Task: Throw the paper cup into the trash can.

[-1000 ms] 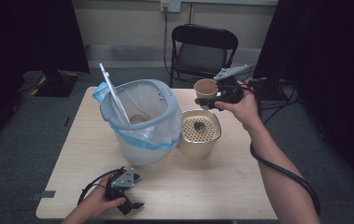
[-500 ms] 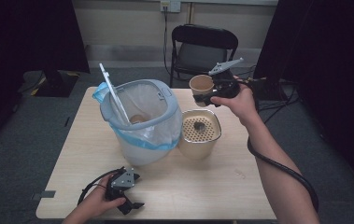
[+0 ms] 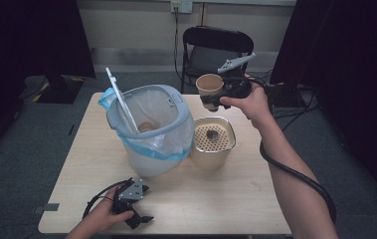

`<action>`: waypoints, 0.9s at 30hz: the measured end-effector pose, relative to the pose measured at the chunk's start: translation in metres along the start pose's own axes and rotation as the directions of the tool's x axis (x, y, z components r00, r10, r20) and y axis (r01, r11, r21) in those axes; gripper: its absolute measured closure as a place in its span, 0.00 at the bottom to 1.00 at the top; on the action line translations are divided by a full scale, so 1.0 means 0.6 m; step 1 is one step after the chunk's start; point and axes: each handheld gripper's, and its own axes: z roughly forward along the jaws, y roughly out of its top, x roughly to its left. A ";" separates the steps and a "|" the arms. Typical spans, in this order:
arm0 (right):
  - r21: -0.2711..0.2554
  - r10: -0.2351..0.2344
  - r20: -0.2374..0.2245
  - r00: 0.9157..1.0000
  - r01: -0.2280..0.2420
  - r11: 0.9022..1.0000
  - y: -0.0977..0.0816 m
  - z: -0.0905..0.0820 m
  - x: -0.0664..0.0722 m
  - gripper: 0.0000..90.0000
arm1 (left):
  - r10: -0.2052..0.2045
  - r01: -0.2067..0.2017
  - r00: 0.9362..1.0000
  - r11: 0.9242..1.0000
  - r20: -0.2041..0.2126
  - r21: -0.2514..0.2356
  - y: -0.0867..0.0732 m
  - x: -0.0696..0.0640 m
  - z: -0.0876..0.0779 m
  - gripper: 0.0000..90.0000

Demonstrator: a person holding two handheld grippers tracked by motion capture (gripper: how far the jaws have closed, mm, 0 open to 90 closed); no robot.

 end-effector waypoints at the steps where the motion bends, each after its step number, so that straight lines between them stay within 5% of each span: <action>1: 0.000 -0.004 0.001 1.000 0.004 1.000 0.003 0.000 0.000 0.33 | 0.002 -0.002 1.000 1.000 -0.004 0.001 0.000 0.000 0.000 0.00; 27: -0.001 -0.070 -0.017 0.997 0.070 0.998 0.075 -0.001 0.036 0.33 | -0.003 0.003 1.000 1.000 -0.002 0.013 0.000 -0.001 -0.001 0.00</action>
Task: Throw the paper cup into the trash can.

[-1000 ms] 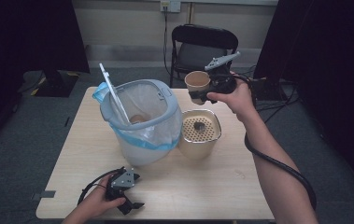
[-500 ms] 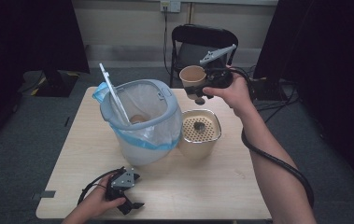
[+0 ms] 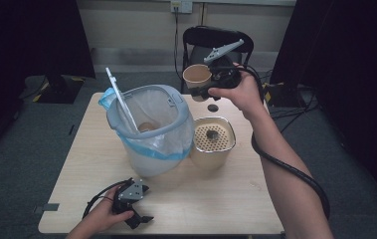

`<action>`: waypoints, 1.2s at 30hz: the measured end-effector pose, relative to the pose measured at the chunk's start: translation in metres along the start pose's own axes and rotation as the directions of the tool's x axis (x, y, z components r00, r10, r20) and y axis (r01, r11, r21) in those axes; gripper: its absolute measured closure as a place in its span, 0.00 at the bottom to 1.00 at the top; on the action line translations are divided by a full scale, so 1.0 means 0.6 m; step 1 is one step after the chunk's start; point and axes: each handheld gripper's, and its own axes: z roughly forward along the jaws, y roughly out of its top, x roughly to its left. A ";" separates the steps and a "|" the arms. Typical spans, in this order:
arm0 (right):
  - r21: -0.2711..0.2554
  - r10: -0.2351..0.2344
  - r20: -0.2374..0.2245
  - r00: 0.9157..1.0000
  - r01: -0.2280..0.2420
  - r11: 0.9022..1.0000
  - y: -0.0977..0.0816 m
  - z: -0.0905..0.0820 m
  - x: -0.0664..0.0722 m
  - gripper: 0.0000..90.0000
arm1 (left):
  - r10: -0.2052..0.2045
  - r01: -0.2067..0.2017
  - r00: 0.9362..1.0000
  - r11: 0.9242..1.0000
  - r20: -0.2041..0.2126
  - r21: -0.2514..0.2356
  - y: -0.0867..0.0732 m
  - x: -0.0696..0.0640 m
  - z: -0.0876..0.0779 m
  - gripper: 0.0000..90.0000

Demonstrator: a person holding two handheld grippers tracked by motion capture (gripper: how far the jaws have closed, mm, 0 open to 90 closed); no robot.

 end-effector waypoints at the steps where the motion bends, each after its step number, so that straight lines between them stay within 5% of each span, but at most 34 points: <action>1: -0.001 -0.001 0.001 1.000 0.001 1.000 0.002 0.000 0.001 0.33 | 0.000 0.000 1.000 1.000 0.000 0.000 0.000 0.000 0.000 0.00; 36: -0.052 -0.067 -0.119 0.991 0.061 0.997 0.062 0.049 0.069 0.33 | 0.000 0.000 1.000 1.000 0.001 -0.001 0.000 0.000 0.000 0.00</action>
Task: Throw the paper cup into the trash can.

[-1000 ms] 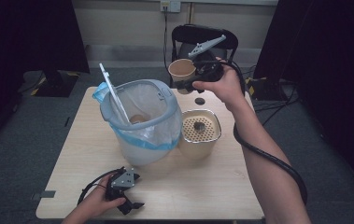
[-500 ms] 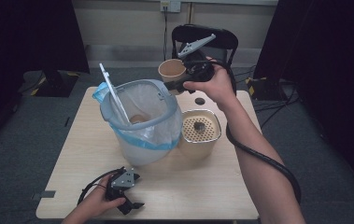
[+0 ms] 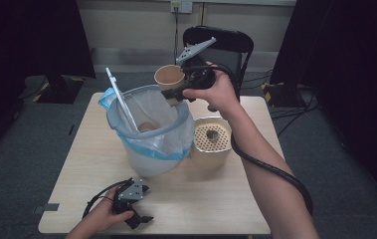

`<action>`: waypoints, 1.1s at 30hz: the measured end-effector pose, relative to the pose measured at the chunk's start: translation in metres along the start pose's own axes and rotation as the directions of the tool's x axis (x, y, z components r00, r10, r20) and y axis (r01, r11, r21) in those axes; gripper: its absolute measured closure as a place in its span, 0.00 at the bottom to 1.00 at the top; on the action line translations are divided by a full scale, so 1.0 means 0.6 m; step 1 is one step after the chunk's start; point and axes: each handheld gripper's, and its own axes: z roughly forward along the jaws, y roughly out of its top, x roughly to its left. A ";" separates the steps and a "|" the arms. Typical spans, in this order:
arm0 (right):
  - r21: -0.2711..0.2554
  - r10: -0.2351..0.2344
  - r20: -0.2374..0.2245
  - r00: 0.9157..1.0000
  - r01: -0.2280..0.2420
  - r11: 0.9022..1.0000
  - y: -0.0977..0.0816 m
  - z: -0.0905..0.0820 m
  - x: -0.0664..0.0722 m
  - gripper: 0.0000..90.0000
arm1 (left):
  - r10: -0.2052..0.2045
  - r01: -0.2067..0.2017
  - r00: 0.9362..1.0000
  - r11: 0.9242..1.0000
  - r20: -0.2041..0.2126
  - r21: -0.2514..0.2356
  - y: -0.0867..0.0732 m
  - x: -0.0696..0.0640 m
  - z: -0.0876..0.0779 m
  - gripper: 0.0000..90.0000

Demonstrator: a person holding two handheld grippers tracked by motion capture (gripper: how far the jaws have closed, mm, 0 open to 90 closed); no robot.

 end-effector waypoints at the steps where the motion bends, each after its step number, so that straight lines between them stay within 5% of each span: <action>1: 0.001 -0.003 -0.005 1.000 0.003 1.000 0.001 0.002 0.002 0.33 | 0.000 0.000 1.000 1.000 0.000 0.000 0.000 0.000 0.000 0.00; 20: -0.003 -0.028 -0.103 0.994 0.028 1.000 0.007 0.033 0.022 0.29 | 0.000 0.000 1.000 1.000 0.000 0.000 0.000 0.000 0.000 0.00; 23: 0.003 -0.009 -0.112 0.994 0.009 1.000 0.005 0.034 0.022 0.20 | 0.000 0.000 1.000 1.000 0.000 0.001 0.000 0.000 0.000 0.00; 33: -0.037 0.032 -0.120 0.992 -0.037 0.999 0.003 0.023 0.014 0.17 | 0.000 0.000 1.000 1.000 0.000 0.000 0.000 0.000 0.000 0.00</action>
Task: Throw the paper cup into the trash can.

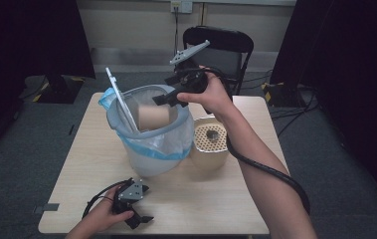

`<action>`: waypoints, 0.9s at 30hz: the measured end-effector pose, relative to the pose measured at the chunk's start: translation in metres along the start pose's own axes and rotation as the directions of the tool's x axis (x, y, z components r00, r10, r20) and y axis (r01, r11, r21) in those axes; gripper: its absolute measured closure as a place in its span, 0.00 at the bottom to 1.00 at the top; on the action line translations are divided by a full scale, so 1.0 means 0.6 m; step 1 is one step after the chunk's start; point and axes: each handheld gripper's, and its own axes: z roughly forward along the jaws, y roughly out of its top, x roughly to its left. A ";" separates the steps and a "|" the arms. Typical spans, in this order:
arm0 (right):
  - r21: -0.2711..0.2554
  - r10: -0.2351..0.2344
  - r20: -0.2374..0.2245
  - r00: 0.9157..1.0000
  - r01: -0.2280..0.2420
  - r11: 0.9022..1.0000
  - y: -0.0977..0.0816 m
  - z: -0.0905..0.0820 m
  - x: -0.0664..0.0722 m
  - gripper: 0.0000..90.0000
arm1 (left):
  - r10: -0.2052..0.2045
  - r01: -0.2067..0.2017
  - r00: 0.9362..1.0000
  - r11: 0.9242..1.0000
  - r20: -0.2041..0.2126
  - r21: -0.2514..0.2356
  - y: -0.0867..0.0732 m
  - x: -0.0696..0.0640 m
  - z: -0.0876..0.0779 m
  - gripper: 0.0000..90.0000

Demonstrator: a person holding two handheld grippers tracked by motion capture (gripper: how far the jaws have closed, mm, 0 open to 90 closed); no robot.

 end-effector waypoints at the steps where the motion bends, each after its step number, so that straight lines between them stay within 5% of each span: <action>1: 0.002 0.001 0.002 1.000 -0.001 1.000 -0.001 -0.001 -0.001 0.17 | 0.000 0.000 1.000 1.000 0.000 0.000 0.000 0.000 0.000 0.00; 27: -0.004 0.059 0.085 0.995 -0.059 0.998 -0.088 -0.093 -0.036 0.17 | 0.007 -0.007 1.000 1.000 -0.004 -0.005 0.000 0.001 0.000 0.00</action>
